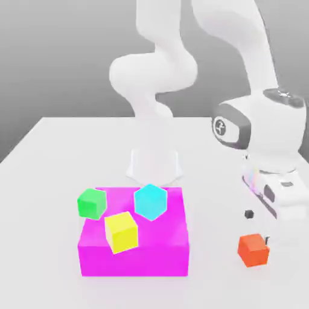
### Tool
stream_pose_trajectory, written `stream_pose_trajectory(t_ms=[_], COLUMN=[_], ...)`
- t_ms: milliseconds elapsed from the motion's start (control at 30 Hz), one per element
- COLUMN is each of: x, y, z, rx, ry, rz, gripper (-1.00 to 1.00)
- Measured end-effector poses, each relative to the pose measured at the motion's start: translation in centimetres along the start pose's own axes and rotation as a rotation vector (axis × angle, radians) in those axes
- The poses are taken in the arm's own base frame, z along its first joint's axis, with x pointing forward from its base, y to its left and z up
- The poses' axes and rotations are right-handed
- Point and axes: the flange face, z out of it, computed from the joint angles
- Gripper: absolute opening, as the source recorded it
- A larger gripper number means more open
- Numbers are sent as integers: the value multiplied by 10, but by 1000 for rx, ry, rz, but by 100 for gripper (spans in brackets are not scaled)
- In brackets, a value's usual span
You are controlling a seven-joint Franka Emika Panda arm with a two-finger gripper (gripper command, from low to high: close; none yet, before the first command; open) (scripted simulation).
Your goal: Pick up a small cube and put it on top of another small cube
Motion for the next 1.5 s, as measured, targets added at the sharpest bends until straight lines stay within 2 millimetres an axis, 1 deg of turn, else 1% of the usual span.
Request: stream_pose_trajectory(t_ms=[67, 100, 267, 300, 333, 467, 533, 600, 633, 733, 867, 1033, 1133, 1233, 1267, 1300, 1467, 1500], x=[-1, -2, -2, -2, -2, -1, -4, -19, -31, -61, -99, -152, -183, -212, -219, -222, -226, -227], y=[-1, -1, -1, -1, -1, -1, 1, 16, 29, 51, 67, 80, 81, 78, 76, 76, 76, 75], z=[23, 30, 30, 34, 30, -9, -29, -47, -55, -80, -111, -144, -160, -173, -174, -169, -122, -116], rx=[0, 0, 0, 0, 1, 1, -3, -23, -33, -60, -81, -77, -57, -23, -11, -5, -1, -1], ry=[-2, -3, -5, -6, -5, -3, -7, -21, -27, -40, -44, -33, -22, -9, -5, -4, -3, -3], rz=[-4, -5, -5, -5, -5, -4, 9, 123, 202, 415, 685, 1039, 1248, 1451, 1505, 1532, 1559, 1559], gripper=[0, -100, -100, -100, -100, -100, -100, -100, -100, -100, -100, -100, -100, -100, -100, -100, -100, 100])
